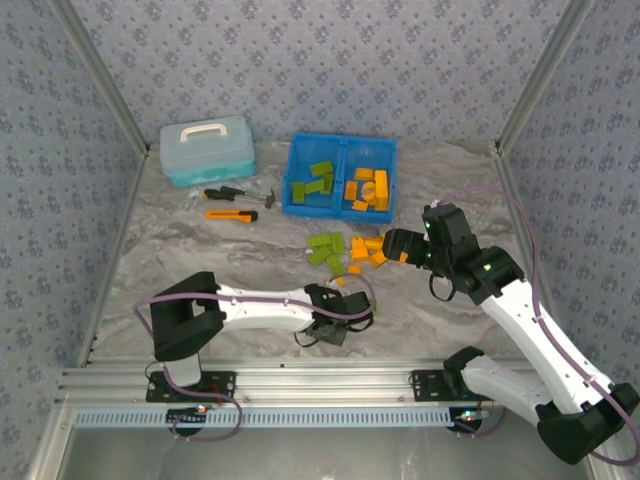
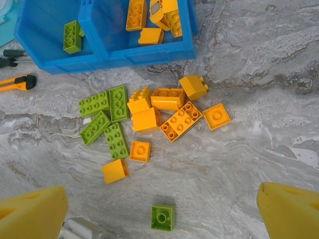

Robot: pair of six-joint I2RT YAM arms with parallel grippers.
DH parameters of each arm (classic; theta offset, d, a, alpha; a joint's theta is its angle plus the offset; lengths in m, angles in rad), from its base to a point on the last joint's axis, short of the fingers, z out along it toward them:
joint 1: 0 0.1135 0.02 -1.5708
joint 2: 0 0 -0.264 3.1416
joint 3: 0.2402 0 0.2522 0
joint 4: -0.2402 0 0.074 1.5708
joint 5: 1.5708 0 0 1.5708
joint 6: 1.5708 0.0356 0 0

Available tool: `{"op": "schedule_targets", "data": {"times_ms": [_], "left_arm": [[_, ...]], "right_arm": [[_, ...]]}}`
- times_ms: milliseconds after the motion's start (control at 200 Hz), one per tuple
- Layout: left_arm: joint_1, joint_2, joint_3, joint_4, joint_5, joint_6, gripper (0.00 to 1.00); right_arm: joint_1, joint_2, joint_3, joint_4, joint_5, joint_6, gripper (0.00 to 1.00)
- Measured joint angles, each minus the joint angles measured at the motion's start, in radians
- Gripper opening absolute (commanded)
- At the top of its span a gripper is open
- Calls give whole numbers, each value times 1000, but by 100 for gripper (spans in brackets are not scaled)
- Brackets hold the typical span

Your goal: Sort the legos into containers by color

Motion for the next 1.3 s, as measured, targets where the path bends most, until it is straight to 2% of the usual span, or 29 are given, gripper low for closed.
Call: {"op": "schedule_targets", "data": {"times_ms": [160, 360, 485, 590, 824, 889, 939, 1054, 1159, 1299], "left_arm": [[99, -82, 76, -41, -4, 67, 33], [386, -167, 305, 7, -12, 225, 33], [563, -63, 504, 26, -10, 309, 33], [650, 108, 696, 24, -5, 362, 32], [718, 534, 1166, -101, 6, 431, 35], [728, 637, 1308, -150, 18, 439, 40], [735, 702, 1403, -183, 26, 440, 48], [753, 756, 1481, -220, 48, 447, 63], [766, 758, 1495, -237, 77, 439, 67], [766, 736, 1498, -262, 135, 429, 68]], "right_arm": [[0, 0, 1, -6, 0, 0, 100], [0, -9, 1, -12, 0, 0, 100], [0, -13, 1, -18, 0, 0, 100], [0, -23, 1, -29, 0, 0, 100], [-2, -47, 1, -44, 1, 0, 100], [-2, -47, 1, -56, 6, 0, 100], [-2, -47, 1, -67, 9, 0, 100], [-2, -47, 1, -91, 10, 0, 100], [-3, -47, 1, -98, 10, 0, 100], [-3, -42, 1, -99, 9, -1, 100]]}}
